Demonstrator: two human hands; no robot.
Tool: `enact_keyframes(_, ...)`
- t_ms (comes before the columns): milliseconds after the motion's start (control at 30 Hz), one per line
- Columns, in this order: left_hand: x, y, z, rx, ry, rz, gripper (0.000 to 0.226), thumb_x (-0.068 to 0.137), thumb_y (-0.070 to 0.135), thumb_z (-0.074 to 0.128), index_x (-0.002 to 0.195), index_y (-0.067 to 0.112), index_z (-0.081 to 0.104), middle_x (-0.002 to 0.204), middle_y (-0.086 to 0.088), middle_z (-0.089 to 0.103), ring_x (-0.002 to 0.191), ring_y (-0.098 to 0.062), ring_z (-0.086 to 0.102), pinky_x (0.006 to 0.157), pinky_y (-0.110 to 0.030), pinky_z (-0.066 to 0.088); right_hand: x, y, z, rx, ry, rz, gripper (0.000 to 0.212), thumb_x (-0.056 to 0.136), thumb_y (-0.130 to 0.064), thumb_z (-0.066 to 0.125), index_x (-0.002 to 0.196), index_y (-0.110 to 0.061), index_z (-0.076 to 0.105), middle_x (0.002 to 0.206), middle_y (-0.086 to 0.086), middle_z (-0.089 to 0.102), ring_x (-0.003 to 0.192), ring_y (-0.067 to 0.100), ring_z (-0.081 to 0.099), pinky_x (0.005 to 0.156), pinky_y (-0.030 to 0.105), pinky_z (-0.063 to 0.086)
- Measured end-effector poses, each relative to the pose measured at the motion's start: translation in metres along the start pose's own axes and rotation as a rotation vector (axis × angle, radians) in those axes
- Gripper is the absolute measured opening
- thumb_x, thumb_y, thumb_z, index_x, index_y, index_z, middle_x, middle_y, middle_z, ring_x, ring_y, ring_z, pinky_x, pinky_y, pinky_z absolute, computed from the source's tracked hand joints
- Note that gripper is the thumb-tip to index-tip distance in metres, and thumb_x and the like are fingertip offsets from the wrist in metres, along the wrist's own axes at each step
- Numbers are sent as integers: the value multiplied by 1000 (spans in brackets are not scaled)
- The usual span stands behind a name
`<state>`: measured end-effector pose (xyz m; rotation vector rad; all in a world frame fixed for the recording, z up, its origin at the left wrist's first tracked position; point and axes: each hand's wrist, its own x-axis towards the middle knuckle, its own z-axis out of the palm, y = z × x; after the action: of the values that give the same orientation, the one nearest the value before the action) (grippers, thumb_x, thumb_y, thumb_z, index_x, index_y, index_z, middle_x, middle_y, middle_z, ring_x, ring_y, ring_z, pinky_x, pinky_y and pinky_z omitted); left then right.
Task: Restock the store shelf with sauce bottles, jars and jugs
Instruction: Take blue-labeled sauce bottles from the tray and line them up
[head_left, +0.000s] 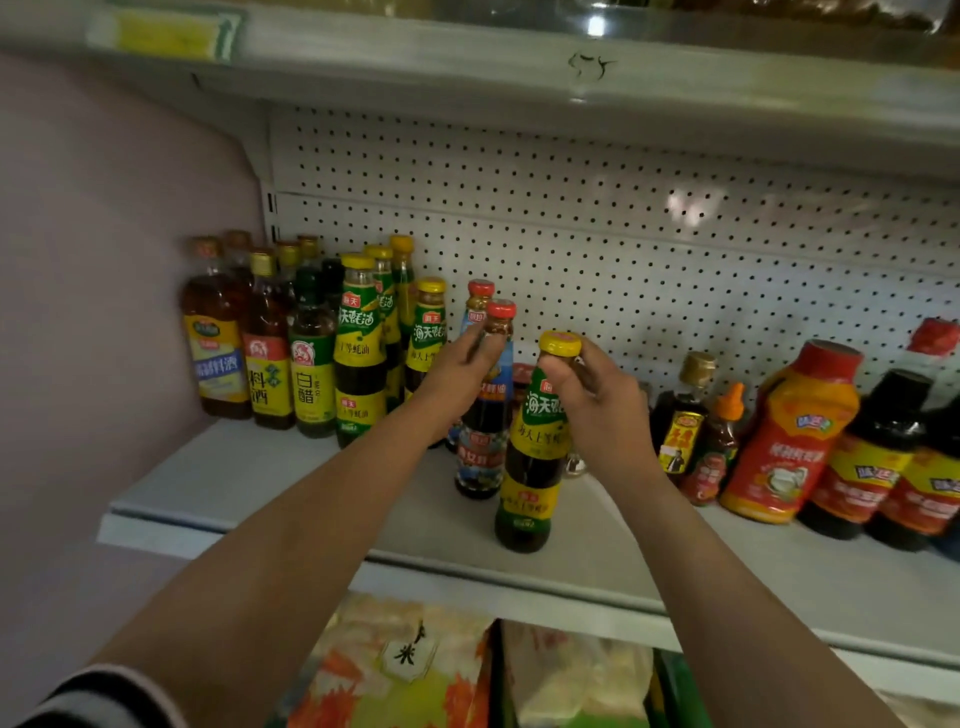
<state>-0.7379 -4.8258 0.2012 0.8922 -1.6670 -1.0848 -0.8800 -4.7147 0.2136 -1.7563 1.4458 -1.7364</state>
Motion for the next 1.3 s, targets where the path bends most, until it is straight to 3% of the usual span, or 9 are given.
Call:
enact_keyframes(133, -23, -19, -24, 15, -34, -44, 47, 102, 37, 48, 146, 22, 46, 138, 0, 55, 122, -14, 53, 99, -32, 45, 0, -10, -1, -4, -1, 110, 14, 97, -32, 63, 110, -34, 66, 105, -11, 73, 100, 4, 68, 83, 29, 58)
enact_keyframes(233, -52, -34, -47, 0, -59, -52, 43, 100, 34, 52, 142, 23, 47, 122, 17, 56, 111, -2, 55, 91, -20, 44, -3, -21, 6, 26, 32, 148, 10, 98, -26, 62, 106, -31, 66, 94, -19, 71, 87, -7, 68, 72, 15, 54)
enact_keyframes(300, -70, -51, -55, -40, -106, -45, 40, 96, 26, 60, 135, 25, 50, 118, 23, 58, 108, 6, 57, 83, -9, 45, -6, -27, 18, 16, 58, 161, 9, 97, -25, 63, 104, -31, 67, 93, -20, 71, 87, -7, 68, 75, 21, 56)
enact_keyframes(467, -95, -95, -61, 33, -255, -85, 76, 69, 34, 89, 135, 33, 52, 125, 17, 65, 117, -4, 60, 93, -26, 49, -5, -41, 72, 57, 33, 156, 17, 98, -20, 63, 113, -24, 69, 105, -8, 75, 100, 10, 72, 92, 41, 59)
enact_keyframes(567, -101, -102, -73, 38, -136, -95, 73, 69, 21, 89, 131, 31, 53, 121, 12, 66, 111, -12, 63, 92, -35, 52, 0, -47, 105, 23, -11, 129, 22, 98, -25, 64, 118, -20, 69, 111, -3, 75, 104, 12, 70, 95, 44, 57)
enact_keyframes(833, -79, -110, -97, -5, -13, -88, 77, 78, 11, 80, 145, 22, 44, 124, 8, 60, 114, -15, 58, 86, -24, 43, 37, -56, 136, -132, 148, 162, 41, 93, -36, 70, 125, -11, 67, 115, 5, 73, 101, 12, 68, 91, 37, 58)
enact_keyframes(1067, -77, -122, -97, -97, 55, -48, 74, 60, 52, 76, 128, 30, 56, 113, 18, 68, 105, -2, 64, 85, -25, 52, 97, -61, 148, -170, 232, 209, 45, 89, -36, 75, 127, -13, 67, 123, 5, 70, 113, 16, 64, 101, 32, 51)
enact_keyframes(1200, -81, -124, -100, -96, 169, 10, 76, 58, 58, 69, 127, 31, 54, 111, 23, 63, 95, 14, 60, 75, -5, 44, 118, -47, 163, -240, 191, 243, 57, 89, -39, 74, 135, -10, 61, 135, 10, 63, 124, 21, 60, 105, 33, 47)
enact_keyframes(1300, -78, -127, -102, -112, 311, 6, 77, 61, 53, 72, 130, 24, 55, 115, 10, 63, 100, -4, 61, 82, -19, 44, 129, -39, 171, -289, 194, 286, 62, 89, -40, 73, 140, -9, 56, 142, 10, 58, 129, 23, 56, 105, 32, 45)
